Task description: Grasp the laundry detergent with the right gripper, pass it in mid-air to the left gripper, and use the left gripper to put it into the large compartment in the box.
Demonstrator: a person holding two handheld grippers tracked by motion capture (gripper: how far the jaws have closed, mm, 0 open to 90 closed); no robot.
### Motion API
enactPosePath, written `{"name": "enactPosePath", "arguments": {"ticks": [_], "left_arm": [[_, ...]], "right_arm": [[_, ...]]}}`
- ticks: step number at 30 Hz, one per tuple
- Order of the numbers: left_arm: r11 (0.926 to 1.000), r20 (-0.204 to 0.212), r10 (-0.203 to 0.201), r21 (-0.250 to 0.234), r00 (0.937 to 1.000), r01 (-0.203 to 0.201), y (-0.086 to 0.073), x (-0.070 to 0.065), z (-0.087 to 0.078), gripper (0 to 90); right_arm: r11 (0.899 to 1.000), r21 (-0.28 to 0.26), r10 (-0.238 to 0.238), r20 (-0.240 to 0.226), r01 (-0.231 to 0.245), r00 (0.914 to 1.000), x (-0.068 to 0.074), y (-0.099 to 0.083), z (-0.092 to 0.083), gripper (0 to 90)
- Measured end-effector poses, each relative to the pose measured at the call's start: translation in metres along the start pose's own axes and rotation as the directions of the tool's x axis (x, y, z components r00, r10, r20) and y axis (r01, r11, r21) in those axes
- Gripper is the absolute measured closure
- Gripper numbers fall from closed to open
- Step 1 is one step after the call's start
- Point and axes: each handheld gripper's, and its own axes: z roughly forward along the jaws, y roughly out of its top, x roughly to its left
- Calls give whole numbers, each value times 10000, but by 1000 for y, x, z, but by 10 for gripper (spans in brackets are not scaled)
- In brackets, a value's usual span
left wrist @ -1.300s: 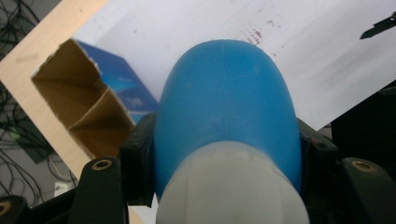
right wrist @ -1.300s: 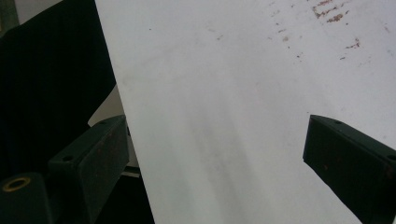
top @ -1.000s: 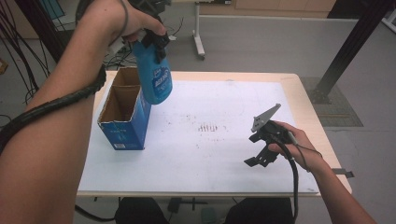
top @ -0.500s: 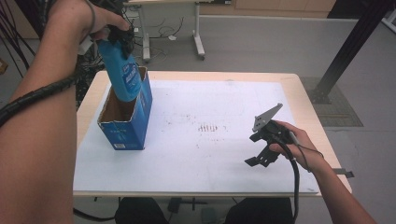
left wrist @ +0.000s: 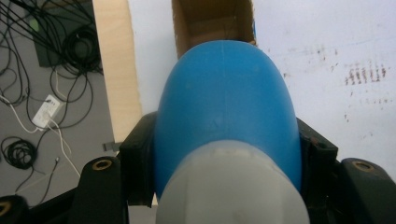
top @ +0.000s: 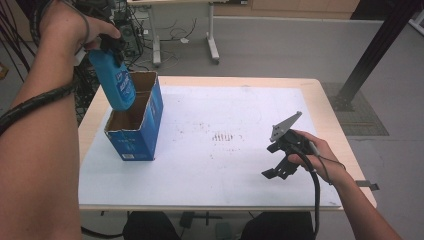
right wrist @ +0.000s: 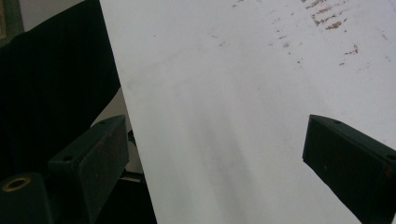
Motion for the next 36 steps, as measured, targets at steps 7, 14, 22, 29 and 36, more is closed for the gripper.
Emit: {"name": "enactPosePath", "arguments": {"ticks": [7,14,22,29,36], "left_arm": [[9999,192,-37,119,9998,35,-2,3,26,378],[9998,166,43,206,9999,-46,-3,0,45,379],[9993,326,66,365,9994,-78,-4,-3,69,378],[9989,258,179,421,9995,-190,-5,-8,91,378],[9986,85,155,511,9998,-159,-7,-11,115,378]], "right_arm": [[9999,94,78,-23,-78,10000,-1,-2,3,74],[10000,67,74,-102,-74,9999,-1,-2,6,75],[9999,38,95,-141,-94,9999,-2,-2,7,74],[9999,72,85,-197,-83,9998,-2,-2,10,74],[9999,101,33,-230,-31,9997,-2,-2,12,74]]}}
